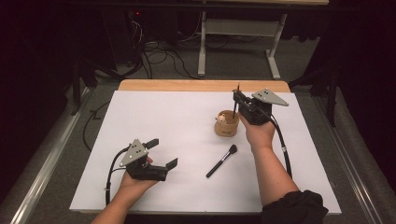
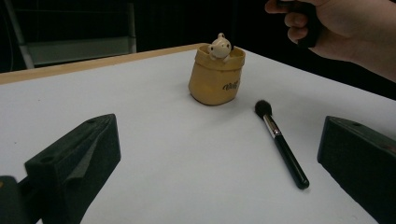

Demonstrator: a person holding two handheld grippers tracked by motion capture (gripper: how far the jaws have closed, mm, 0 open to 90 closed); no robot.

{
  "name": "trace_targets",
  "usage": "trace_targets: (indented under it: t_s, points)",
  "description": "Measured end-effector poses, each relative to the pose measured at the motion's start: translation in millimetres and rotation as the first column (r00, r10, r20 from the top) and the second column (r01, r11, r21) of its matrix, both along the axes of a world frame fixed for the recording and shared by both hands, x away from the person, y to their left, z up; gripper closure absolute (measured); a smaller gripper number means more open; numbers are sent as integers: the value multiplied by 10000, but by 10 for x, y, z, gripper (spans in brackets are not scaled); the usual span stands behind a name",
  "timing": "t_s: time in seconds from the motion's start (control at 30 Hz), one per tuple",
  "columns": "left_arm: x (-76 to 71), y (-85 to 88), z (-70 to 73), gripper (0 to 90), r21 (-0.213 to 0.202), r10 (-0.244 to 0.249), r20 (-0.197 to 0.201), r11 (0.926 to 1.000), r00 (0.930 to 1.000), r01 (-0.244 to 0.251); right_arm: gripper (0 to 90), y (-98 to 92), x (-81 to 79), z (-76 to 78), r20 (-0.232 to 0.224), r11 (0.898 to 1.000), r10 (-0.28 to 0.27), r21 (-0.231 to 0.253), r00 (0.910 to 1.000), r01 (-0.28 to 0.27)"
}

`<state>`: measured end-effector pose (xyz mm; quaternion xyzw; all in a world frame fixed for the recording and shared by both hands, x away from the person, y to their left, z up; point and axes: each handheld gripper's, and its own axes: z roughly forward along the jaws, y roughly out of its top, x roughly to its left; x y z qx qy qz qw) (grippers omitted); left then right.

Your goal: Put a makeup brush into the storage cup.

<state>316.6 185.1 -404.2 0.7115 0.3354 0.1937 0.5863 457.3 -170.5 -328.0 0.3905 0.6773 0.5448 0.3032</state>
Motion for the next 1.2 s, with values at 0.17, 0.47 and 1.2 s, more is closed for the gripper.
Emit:
trace_targets:
  t_s: [0.17, 0.47, 1.2]
  points:
    - [-8, 1, 3, 0, 5, -30, 21, 10000, 10000, 30, 853, -1, 38, -5, -92, 10000, -51, -34, 9999, 51]
    - [1, 9, 8, 0, 34, 9, 77, 10000, 10000, -9, 853, 44, 111, -52, -208, 9999, 52, -143, 9998, -55]
    - [-13, 7, 15, 0, 12, -22, 121, 10000, 9999, 22, 851, 215, 116, -208, -615, 9957, 370, -824, 9974, -420]
